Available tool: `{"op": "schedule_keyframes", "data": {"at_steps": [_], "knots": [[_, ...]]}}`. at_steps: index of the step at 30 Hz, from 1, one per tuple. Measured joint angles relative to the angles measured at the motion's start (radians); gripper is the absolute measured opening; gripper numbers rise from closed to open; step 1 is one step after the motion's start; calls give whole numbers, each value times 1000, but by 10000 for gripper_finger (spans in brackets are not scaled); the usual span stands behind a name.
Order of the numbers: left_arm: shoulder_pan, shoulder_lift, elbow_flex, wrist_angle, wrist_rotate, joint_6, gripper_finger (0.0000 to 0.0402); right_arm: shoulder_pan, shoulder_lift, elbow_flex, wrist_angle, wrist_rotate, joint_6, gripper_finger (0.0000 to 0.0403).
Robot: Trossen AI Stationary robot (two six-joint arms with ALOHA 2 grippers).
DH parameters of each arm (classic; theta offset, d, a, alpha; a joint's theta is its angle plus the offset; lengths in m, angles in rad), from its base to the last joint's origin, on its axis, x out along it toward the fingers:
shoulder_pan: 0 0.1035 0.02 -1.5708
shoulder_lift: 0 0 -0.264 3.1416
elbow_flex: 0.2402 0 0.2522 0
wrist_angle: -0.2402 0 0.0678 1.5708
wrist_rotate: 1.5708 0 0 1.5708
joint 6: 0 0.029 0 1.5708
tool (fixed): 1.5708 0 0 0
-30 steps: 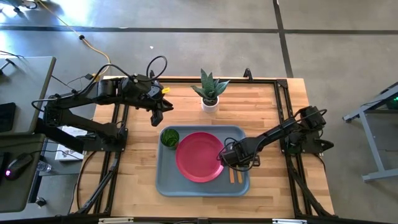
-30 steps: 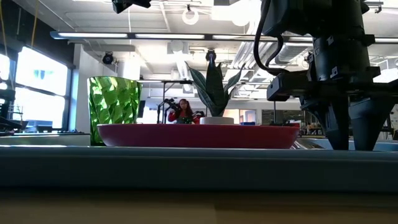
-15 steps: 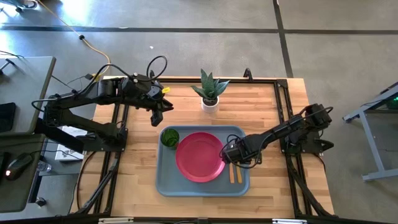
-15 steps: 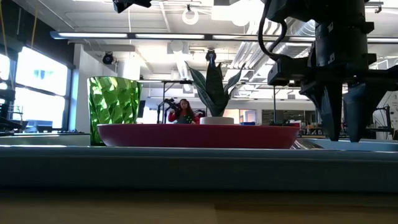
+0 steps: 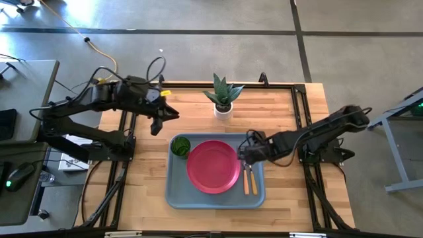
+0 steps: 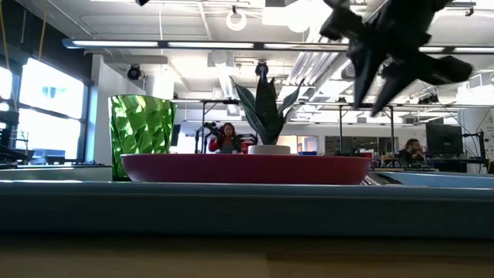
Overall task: Pick and place plate/cup/fork/spoon on tray
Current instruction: Return to Home Position
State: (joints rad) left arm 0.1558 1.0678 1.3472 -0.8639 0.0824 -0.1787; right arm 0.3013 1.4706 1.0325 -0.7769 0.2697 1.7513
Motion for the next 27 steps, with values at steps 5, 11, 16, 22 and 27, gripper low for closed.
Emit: {"op": "schedule_keyframes", "data": {"at_steps": [5, 11, 16, 22, 27], "knots": [[-22, -60, -36, 49, -43, -33, 58, -36, -64, 0, 77, 134, -191, 98], [-81, -172, -226, 254, -99, -90, 58, -85, -101, 0, 165, 200, -403, 98], [-142, -273, -406, 429, -128, -90, 58, -136, -104, 0, 161, 164, -470, 98], [-203, -402, -625, 588, -140, -61, 58, -187, -104, 0, 162, 108, -477, 98], [-232, -512, -789, 655, -140, -50, 58, -217, -104, 0, 216, 50, -533, 98]]}}
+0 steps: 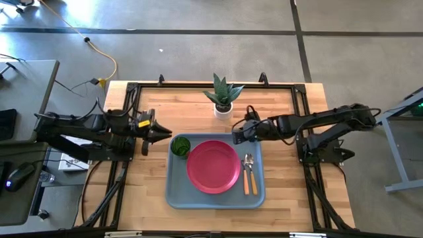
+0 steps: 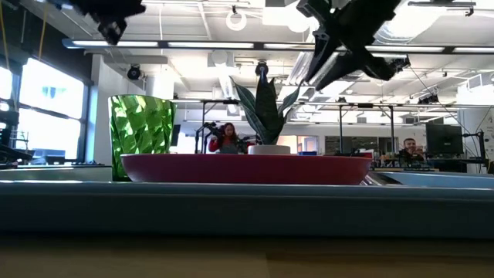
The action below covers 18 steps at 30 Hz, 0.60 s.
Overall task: Pick and place plate/cup/fork/spoon on tray
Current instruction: Return to Home Position
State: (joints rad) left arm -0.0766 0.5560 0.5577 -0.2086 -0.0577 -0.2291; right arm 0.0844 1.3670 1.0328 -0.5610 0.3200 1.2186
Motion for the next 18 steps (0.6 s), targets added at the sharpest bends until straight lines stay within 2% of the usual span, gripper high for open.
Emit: {"op": "schedule_keyframes", "data": {"at_steps": [8, 14, 18], "knots": [[-8, -195, -206, 106, -8, -4, 58, -29, 0, 0, 296, -113, -178, 98], [-8, -347, -306, 103, -18, 5, 58, -32, 0, 0, 549, -130, -266, 98], [-8, -427, -351, 97, -18, 11, 58, -32, 0, 0, 652, -152, -404, 98]]}}
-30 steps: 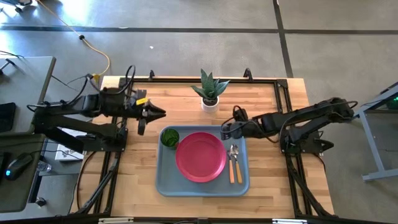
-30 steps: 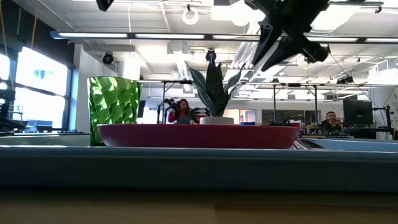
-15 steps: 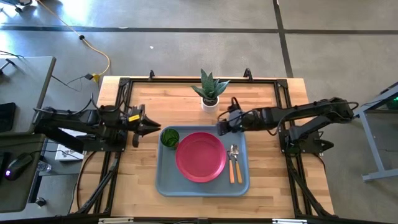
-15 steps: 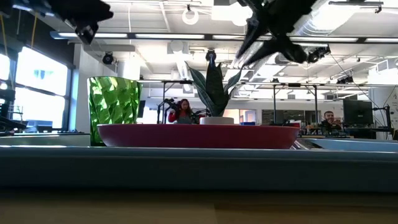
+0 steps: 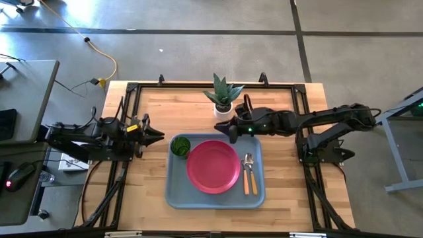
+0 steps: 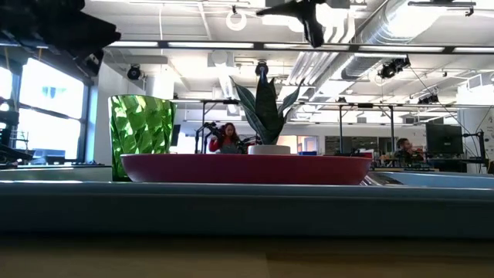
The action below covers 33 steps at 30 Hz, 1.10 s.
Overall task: Pick and place plate/cup/fork/spoon on tray
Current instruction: Return to Home Position
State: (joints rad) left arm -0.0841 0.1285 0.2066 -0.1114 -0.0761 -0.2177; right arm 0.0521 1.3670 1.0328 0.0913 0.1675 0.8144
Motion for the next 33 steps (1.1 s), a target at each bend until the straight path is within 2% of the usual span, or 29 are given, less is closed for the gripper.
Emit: {"op": "schedule_keyframes", "data": {"at_steps": [2, 5, 8, 12, 17, 24, 29, 33], "knots": [[0, -35, -25, -4, -1, 3, 58, 0, 0, 0, 40, -24, -61, 98], [0, -77, -54, -25, -6, 3, 58, -2, -1, 0, 80, -39, -42, 98], [0, -108, -73, -45, -9, 2, 58, -19, -31, 0, 72, -141, -28, 98], [0, -125, -97, -50, -38, -6, 58, -38, -109, 0, 68, -186, -150, 98], [1, -125, -113, -59, -89, -16, 58, -55, -289, 0, -11, -179, -399, 98], [1, -124, -113, -48, -86, -8, 58, -28, -597, -14, -284, -41, -594, 98], [1, -124, -113, -40, -96, 23, 58, 3, -776, -206, -252, -6, -684, 98], [1, -124, -113, -40, -133, 100, 58, 8, -891, -467, -35, -5, -713, 98]]}}
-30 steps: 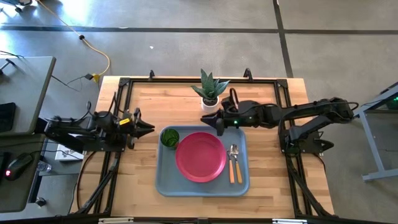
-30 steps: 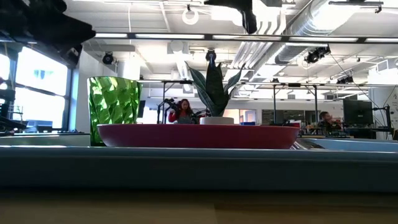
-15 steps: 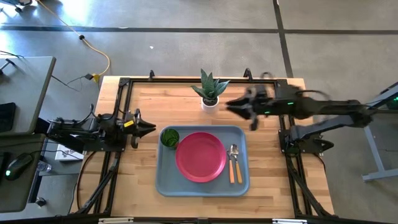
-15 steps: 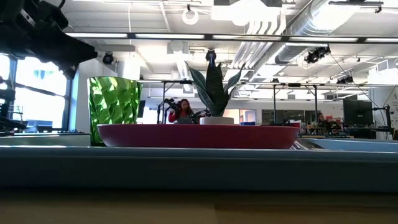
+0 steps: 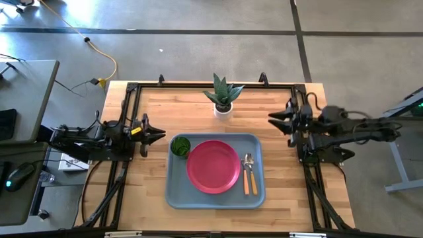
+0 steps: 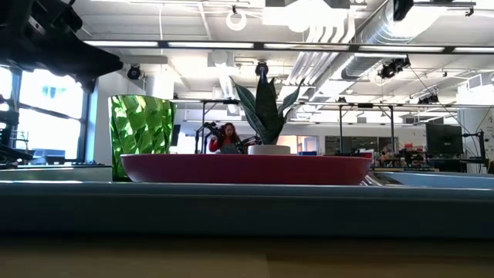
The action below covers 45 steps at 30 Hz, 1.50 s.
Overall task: Pick and place plate/cup/fork/spoon on tray
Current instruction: Return to Home Position
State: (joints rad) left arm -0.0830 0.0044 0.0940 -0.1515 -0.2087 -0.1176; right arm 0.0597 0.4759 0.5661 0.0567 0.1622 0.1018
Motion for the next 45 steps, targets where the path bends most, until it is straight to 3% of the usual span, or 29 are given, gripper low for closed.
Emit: {"op": "schedule_keyframes", "data": {"at_steps": [3, 7, 20, 45], "knots": [[0, 0, 0, 0, -28, 26, 58, 0, -76, -148, 124, 18, -32, 98], [0, 0, 0, 0, -64, 25, 58, 0, -159, -279, 126, 74, 0, 98], [0, 0, 0, -2, -75, 25, 58, 0, -269, -546, 225, 71, 125, 98], [0, 0, 1, -2, -75, 25, 58, 0, -268, -556, 165, 71, 133, 98]]}}
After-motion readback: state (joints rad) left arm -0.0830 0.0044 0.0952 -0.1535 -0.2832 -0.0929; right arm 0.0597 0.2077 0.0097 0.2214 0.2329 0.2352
